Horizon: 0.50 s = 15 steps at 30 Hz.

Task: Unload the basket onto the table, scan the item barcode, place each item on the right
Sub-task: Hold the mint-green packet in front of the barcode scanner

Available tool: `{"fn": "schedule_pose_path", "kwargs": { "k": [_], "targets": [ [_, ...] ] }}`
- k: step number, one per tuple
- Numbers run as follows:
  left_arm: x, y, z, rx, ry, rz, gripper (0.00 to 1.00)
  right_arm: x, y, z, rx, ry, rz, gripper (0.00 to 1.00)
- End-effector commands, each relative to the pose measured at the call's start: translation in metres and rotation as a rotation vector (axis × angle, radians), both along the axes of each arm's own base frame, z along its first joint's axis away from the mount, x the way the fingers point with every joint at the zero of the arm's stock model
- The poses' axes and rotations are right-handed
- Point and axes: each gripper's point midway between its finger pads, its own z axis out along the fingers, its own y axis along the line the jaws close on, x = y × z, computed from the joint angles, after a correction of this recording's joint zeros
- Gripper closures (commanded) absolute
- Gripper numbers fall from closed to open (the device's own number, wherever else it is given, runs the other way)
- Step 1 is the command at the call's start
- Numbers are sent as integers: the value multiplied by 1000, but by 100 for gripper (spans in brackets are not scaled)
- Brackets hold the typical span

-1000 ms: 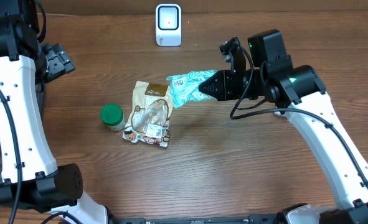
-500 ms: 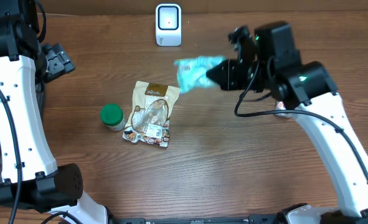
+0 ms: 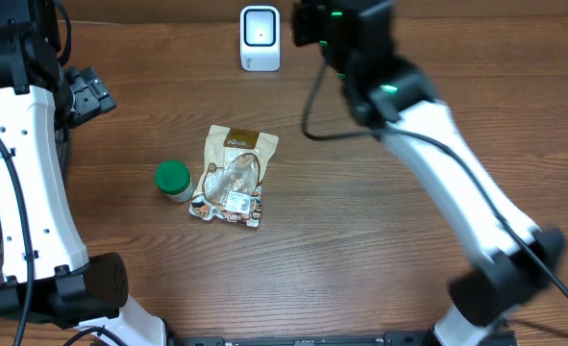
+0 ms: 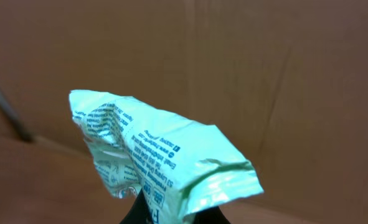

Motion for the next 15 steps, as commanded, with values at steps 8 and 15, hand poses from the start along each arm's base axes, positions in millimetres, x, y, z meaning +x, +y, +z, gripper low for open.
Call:
{"fn": "schedule_pose_path", "kwargs": {
  "k": [8,15],
  "targets": [
    [-1,0,2,16,2,-17,0,87,13,-76,-608,-362,-135,96],
    [-1,0,2,17,2,-17,0,107,23,-140,-796,-435,-138,96]
  ]
}}
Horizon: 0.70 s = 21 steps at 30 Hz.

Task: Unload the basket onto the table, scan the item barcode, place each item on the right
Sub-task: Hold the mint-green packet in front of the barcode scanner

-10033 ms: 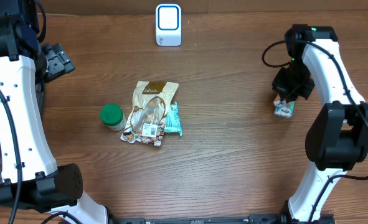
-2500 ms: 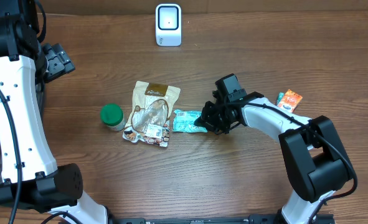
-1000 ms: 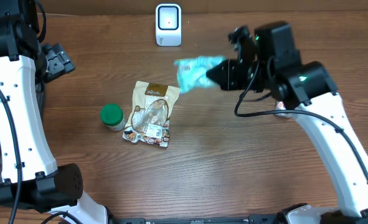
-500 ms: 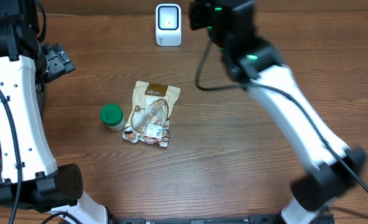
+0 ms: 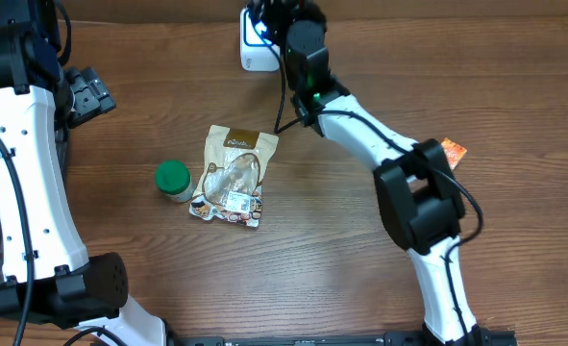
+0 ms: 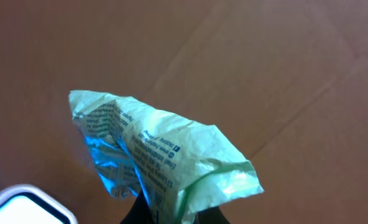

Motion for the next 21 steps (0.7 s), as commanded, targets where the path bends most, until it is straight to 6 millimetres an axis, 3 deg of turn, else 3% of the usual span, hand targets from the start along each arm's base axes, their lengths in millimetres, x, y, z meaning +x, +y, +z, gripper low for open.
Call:
{"fn": "schedule_pose_path", "kwargs": {
  "k": [1,5,9,21],
  "targets": [
    [-1,0,2,16,3,-17,0,7,0,-23,-126,-25,-32,96],
    [-1,0,2,16,3,-17,0,12,1,-51,-122,-32,-40,96],
    [-1,0,2,16,3,-17,0,14,2,-75,-259,-31,-51,96],
    [-1,0,2,17,3,-17,0,16,-1,-78,-314,-32,-60,96]
  ]
}}
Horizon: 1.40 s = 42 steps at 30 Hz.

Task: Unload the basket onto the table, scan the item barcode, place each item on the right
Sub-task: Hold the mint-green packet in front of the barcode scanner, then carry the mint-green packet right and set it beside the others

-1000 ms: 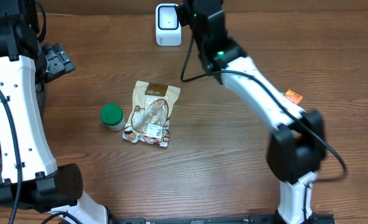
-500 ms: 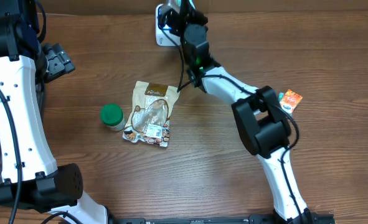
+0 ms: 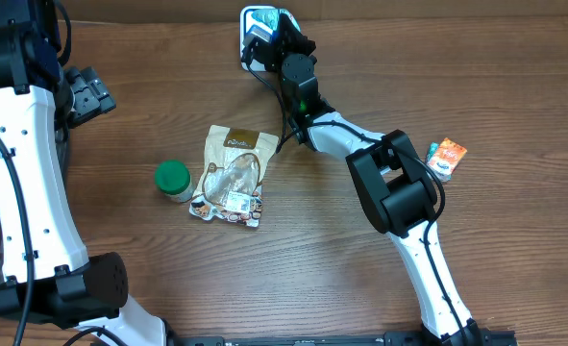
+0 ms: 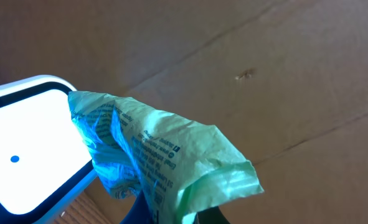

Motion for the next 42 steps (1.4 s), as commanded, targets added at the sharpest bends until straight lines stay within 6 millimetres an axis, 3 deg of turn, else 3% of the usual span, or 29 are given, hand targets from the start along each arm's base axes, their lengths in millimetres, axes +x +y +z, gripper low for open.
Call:
{"fn": "schedule_pose_path", "kwargs": {
  "k": [1,5,9,12,17,21,24,27,29,34,37,40,42],
  "targets": [
    [-1,0,2,16,2,-17,0,2,-5,17,4,-37,-18,96],
    [-1,0,2,16,3,-17,0,2,-6,19,8,-43,-24,96],
    [-1,0,2,16,2,-17,0,-1,-9,41,46,-102,-50,96],
    [-1,0,2,16,2,-17,0,-6,-8,68,68,-136,-48,96],
    [-1,0,2,17,2,-17,0,-20,-21,129,130,-194,-115,96],
    [-1,0,2,16,3,-17,0,-40,-22,179,345,-196,-110,96],
    [-1,0,2,17,3,-17,0,-56,-12,199,411,-94,-64,96],
    [-1,0,2,16,3,-17,0,-76,0,202,472,67,-2,96],
    [-1,0,2,16,3,-17,0,-101,6,200,604,242,44,96],
    [-1,0,2,16,3,-17,0,-159,-18,194,1091,611,-38,96],
    [-1,0,2,17,3,-17,0,-197,-50,174,1188,824,-171,96],
    [-1,0,2,16,3,-17,0,-221,-97,143,1215,926,-409,96],
    [-1,0,2,17,3,-17,0,-236,-136,111,1219,990,-620,96]
  ]
}}
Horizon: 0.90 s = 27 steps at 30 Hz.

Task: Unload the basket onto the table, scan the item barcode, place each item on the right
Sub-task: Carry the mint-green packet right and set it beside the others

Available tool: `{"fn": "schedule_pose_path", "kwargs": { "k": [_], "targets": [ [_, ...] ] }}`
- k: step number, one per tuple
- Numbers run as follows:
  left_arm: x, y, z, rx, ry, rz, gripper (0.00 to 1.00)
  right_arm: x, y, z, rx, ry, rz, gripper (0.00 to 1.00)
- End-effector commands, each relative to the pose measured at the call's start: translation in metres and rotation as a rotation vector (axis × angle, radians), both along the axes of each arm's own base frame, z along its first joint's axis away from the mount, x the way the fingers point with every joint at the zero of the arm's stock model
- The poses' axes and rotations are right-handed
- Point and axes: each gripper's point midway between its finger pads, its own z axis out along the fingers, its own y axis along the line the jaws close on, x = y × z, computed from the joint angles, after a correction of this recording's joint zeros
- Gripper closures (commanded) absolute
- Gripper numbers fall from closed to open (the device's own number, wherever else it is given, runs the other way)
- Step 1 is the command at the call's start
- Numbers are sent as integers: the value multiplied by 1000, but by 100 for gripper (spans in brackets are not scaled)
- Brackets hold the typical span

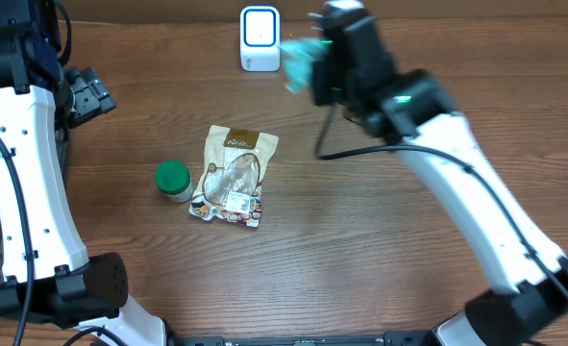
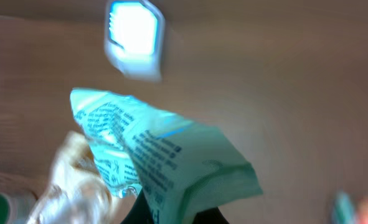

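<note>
My right gripper [image 1: 314, 67] is shut on a crumpled light green packet [image 1: 301, 53] printed with small blue text, held above the table to the right of the white barcode scanner [image 1: 259, 38]. In the blurred right wrist view the green packet [image 2: 162, 155] fills the middle, the gripper [image 2: 171, 214] sits at the bottom edge, and the scanner [image 2: 134, 37] with its lit face shows at the top. My left gripper [image 1: 91, 93] hangs at the far left edge of the table; its state is unclear.
A brown and white snack pouch [image 1: 233, 176] lies in the middle of the wooden table [image 1: 360, 240]. A small jar with a green lid [image 1: 173, 180] stands just left of it. The left arm's white links [image 1: 24, 192] run down the left side.
My right gripper with the green packet was right up at the scanner's face; now it is held to the right of the scanner and higher above the table, wrist camera looking down.
The right gripper held the green packet high, right of the scanner. Then it was close to the scanner with blue light on the packet, then pressed near the lit face. Now it is back off to the right. The pouch, the jar and the left arm stayed put.
</note>
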Motion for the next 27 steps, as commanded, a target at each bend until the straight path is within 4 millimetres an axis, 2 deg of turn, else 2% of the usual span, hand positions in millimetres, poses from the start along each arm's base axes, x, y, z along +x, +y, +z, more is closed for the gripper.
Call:
{"fn": "schedule_pose_path", "kwargs": {
  "k": [1,5,10,14,17,21,27],
  "targets": [
    [-1,0,2,16,2,-17,0,-15,-47,-23,126,173,-273,96],
    [-1,0,2,16,2,-17,0,-28,-106,-75,69,352,-447,96],
    [-1,0,2,16,2,-17,0,-33,-155,-128,79,452,-575,96],
    [-1,0,2,16,2,-17,0,-35,-175,-156,101,475,-627,96],
    [-1,0,2,16,2,-17,0,-38,-182,-174,105,483,-646,96],
    [-1,0,2,16,2,-17,0,-44,-187,-192,89,500,-660,96],
    [-1,0,2,16,2,-17,0,-58,-212,-210,-39,517,-726,91]
  ]
}}
